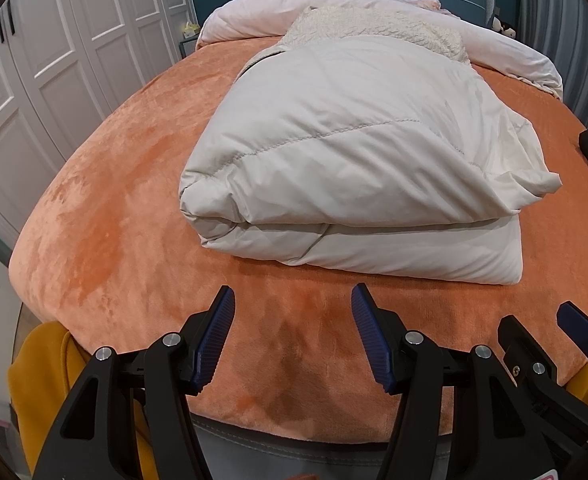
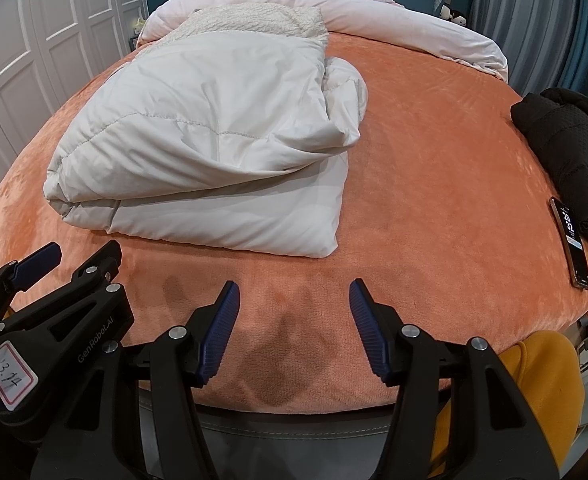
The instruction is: Fold large clothes
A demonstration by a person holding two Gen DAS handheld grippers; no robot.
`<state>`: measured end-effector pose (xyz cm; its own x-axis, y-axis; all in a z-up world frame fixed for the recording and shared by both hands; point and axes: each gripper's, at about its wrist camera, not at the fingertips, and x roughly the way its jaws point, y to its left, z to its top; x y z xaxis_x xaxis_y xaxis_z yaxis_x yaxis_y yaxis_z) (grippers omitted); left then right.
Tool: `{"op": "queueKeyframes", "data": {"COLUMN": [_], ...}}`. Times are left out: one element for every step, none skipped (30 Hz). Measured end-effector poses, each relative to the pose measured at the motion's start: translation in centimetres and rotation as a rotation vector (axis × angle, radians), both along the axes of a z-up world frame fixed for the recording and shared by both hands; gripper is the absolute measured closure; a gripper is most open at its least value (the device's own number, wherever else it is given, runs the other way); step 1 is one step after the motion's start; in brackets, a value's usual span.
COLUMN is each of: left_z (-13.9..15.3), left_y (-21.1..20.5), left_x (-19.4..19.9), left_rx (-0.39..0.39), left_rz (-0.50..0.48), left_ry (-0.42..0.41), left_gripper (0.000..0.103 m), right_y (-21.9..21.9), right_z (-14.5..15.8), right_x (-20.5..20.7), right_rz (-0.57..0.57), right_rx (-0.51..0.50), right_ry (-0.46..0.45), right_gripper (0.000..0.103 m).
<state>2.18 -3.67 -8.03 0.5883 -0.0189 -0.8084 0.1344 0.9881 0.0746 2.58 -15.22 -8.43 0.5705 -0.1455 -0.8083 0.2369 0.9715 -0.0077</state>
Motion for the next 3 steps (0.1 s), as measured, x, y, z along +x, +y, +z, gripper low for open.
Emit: {"op": "queueKeyframes", "data": {"left_z": [-0.02,0.00,-0.02], "left_y": [0.08,0.05,0.10], "left_x": [0.05,0.01,0.03], "left_rx": [-0.003,-0.003,-0.005], "left_rz": [0.000,0.000,0.000], "left_ry": [0.003,0.003,0.007], "left_gripper": [0.045,0.045,0.045], "right_y": [0.14,0.31,0.46], "right_z": [0.00,0.01,0.02], "right_x": [-0.08,-0.15,-0.23], "right_rz": [-0.003,-0.006,-0.009], "right_rx": [0.000,-0.001,-0.003], "right_ry": [-0.001,-0.001,-0.002], "right_gripper": [0.048,0.048,0.048]}}
